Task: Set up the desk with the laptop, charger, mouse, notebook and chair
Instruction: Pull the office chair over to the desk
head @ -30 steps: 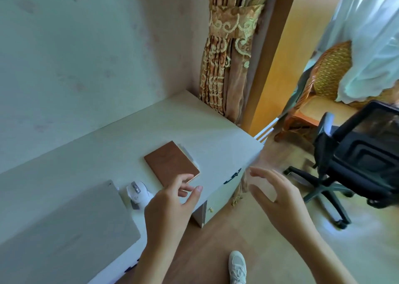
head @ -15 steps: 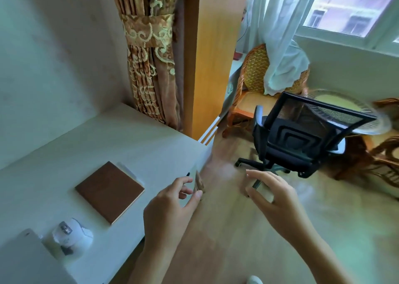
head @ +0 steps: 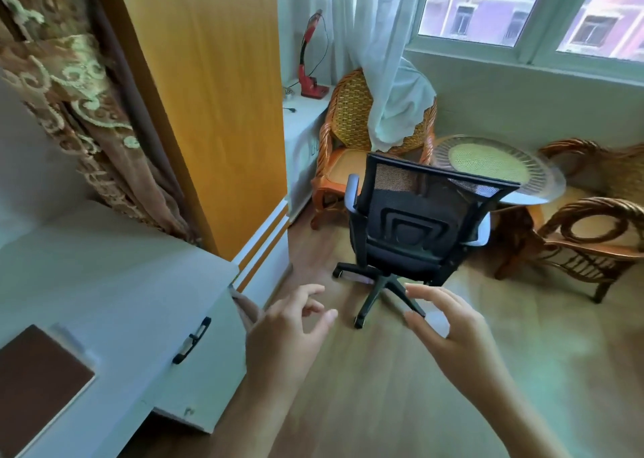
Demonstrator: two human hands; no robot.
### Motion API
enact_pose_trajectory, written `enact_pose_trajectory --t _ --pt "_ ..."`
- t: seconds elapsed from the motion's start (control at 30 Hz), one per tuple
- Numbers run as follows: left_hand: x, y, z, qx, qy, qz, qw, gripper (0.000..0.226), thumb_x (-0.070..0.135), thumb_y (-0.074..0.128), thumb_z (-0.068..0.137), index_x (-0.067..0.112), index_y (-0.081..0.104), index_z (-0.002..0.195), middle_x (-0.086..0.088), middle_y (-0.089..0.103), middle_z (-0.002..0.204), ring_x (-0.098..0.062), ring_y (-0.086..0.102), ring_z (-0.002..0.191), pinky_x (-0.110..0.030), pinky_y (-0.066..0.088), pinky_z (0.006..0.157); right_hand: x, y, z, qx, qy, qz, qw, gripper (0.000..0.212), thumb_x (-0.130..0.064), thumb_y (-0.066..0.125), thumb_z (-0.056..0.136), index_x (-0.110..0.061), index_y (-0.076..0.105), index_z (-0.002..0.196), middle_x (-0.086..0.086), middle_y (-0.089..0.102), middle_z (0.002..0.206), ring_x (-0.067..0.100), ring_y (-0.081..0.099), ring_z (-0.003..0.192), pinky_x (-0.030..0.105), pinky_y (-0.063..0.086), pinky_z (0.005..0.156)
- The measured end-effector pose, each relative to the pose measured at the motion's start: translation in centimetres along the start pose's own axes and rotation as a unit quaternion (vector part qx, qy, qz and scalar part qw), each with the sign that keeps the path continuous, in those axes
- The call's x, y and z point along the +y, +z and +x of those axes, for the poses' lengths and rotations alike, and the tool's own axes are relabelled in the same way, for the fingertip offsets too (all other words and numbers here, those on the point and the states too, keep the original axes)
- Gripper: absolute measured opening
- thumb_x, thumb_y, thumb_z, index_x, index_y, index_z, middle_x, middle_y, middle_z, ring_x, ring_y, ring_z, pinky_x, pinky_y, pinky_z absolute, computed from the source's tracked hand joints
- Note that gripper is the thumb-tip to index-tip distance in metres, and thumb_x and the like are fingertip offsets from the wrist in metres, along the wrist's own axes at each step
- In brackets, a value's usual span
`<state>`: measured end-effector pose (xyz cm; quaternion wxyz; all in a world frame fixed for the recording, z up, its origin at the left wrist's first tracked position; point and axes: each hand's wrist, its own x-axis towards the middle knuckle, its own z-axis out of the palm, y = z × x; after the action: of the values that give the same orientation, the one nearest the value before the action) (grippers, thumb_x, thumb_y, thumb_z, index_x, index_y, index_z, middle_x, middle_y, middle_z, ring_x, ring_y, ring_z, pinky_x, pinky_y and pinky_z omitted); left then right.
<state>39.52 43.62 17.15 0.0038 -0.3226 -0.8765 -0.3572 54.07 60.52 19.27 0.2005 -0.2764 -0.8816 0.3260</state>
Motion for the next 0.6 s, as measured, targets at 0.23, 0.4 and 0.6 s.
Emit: enact_pose_trajectory --t 0.23,0.4,0.6 --pt "5.6 6.2 4.6 -0.021 0.025 0.013 0.999 0.034 0.047 0.068 0.08 0.038 0.059 0.112 0.024 0.065 0.083 0.006 0.06 0.083 -0.024 0.057 0.063 6.2 -4.7 4.8 0.025 0.022 0.023 0.999 0.029 -0.02 0.065 0.084 -0.027 0.063 0.112 -0.019 0.063 0.107 0.001 0.054 0.108 0.009 0.036 0.087" --pt "7.3 9.7 8.9 -0.039 0.042 0.029 0.998 0.034 0.048 0.067 0.08 0.04 0.057 0.112 0.025 0.064 0.086 0.003 0.059 0.087 -0.025 0.055 0.064 9.7 -6.2 8.4 0.042 0.043 0.03 0.998 0.031 -0.019 0.066 0.083 -0.026 0.064 0.113 -0.017 0.063 0.108 0.001 0.053 0.107 0.003 0.035 0.083" --pt "8.2 14.5 16.7 -0.051 0.053 0.017 0.997 0.036 0.044 0.069 0.081 0.039 0.057 0.114 0.028 0.061 0.093 0.002 0.058 0.092 -0.023 0.054 0.069 14.1 -6.9 14.5 0.064 0.064 0.007 0.996 0.034 -0.019 0.068 0.082 -0.028 0.063 0.114 -0.022 0.061 0.106 -0.002 0.052 0.105 0.003 0.033 0.084"
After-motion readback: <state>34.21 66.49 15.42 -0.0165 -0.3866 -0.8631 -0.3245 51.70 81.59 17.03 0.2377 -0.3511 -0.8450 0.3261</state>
